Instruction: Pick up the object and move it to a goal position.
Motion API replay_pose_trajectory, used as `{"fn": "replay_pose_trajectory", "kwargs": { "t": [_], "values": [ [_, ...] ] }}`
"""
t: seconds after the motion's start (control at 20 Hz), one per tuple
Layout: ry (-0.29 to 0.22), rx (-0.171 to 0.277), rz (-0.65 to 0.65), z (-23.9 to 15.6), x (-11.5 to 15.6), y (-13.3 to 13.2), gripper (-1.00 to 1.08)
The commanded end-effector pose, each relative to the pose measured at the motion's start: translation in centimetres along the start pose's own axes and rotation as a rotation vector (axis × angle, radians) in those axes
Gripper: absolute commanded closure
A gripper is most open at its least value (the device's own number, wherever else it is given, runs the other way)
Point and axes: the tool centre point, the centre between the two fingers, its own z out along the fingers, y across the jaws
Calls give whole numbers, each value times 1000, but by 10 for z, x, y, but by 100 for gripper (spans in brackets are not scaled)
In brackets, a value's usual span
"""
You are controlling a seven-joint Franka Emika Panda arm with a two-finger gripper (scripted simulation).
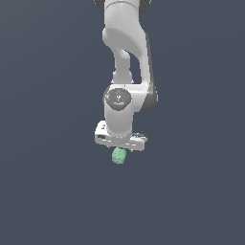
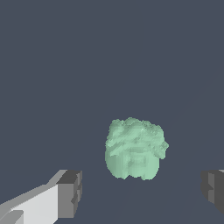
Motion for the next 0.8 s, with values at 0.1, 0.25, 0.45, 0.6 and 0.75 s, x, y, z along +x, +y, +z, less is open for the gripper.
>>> {"fn": "replay_pose_trajectory", "kwargs": {
  "t": [0.1, 0.25, 0.45, 0.6, 0.75],
  "values": [
    [-3, 0, 33, 12, 5, 4, -92],
    [-4, 0, 39, 14, 6, 5, -92],
    [-4, 0, 35, 17, 5, 5, -92],
    [-4, 0, 36, 27, 5, 5, -92],
    [-4, 0, 38, 43, 4, 5, -92]
  ]
}}
